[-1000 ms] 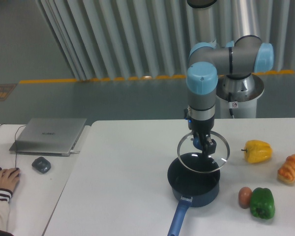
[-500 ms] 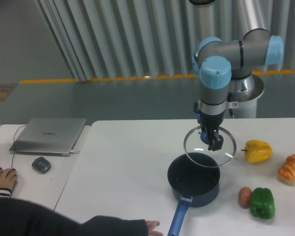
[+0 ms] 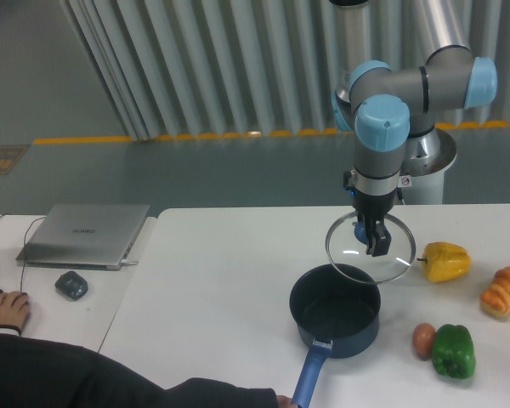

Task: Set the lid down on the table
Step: 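Carry the held lid sideways away from the saucepan toward the peppers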

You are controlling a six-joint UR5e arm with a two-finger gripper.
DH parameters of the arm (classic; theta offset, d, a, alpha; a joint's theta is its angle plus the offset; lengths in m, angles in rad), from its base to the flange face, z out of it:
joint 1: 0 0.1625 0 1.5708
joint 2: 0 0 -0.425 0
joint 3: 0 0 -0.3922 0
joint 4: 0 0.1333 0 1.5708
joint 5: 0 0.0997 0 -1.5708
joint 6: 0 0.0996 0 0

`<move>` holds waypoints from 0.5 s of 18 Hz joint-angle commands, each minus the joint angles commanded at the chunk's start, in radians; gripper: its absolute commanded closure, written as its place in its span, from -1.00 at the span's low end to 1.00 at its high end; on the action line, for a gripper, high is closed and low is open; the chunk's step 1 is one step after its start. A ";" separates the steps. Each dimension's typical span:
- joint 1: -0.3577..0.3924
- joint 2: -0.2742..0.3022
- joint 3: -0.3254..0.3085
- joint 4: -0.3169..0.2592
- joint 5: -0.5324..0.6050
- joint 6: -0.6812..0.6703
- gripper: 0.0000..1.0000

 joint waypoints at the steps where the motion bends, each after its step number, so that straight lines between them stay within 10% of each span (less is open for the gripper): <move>1: 0.003 0.000 -0.003 -0.002 0.011 0.009 -0.12; 9: -0.001 0.015 -0.044 -0.002 0.100 0.098 -0.11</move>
